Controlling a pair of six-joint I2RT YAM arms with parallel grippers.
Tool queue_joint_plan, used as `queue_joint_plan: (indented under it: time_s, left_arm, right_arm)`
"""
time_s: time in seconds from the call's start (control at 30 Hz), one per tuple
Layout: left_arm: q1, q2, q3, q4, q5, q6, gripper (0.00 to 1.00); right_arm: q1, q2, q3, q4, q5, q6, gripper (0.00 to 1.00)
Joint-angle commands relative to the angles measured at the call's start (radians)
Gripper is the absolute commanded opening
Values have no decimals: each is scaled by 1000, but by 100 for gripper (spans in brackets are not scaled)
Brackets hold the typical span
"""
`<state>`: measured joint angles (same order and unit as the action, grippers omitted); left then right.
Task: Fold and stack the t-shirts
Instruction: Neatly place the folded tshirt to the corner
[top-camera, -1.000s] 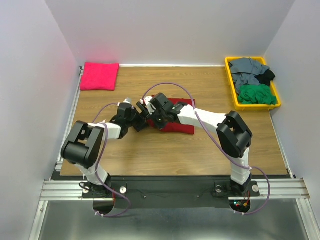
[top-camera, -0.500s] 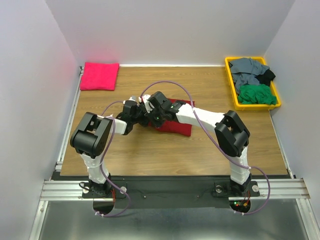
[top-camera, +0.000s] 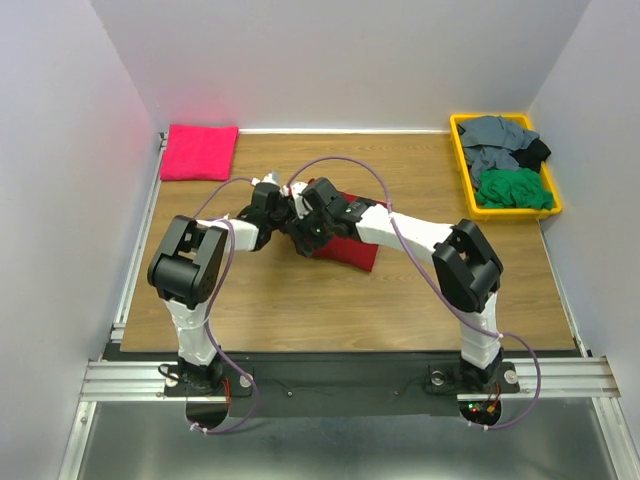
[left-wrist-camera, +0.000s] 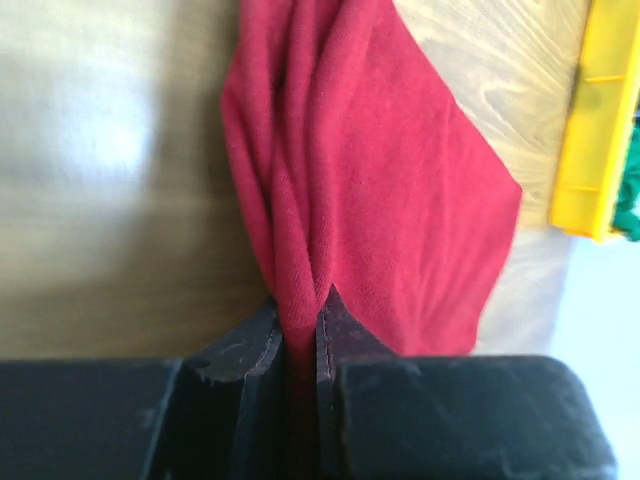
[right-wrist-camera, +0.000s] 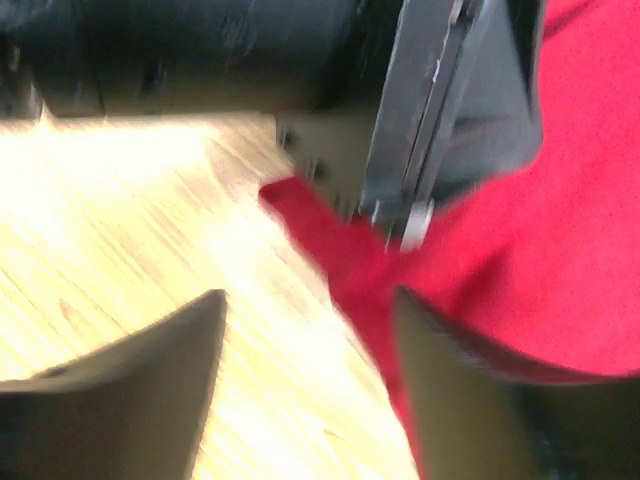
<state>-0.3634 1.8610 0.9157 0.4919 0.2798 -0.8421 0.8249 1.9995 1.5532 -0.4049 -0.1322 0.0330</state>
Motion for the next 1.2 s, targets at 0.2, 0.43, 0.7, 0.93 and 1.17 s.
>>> queue_joint_plan:
  time_s: [0.2, 0.43, 0.7, 0.93, 1.17]
  left_arm:
    - [98, -16, 351, -229, -247, 587, 0]
    - [220, 59, 618, -289, -251, 787, 0]
    - [270, 162, 853, -315, -307, 952, 0]
    - [282, 193, 943, -322, -216, 1106, 0]
    - [291, 222, 1015, -332, -163, 1187, 8]
  right_arm:
    - [-188, -217, -145, 3, -49, -25, 100]
    - [-285, -268, -219, 3, -12, -71, 100]
    - [-288, -272, -222, 3, -1, -85, 100]
    - [-288, -268, -223, 3, -12, -91, 100]
    - [-288, -257, -217, 3, -20, -91, 100]
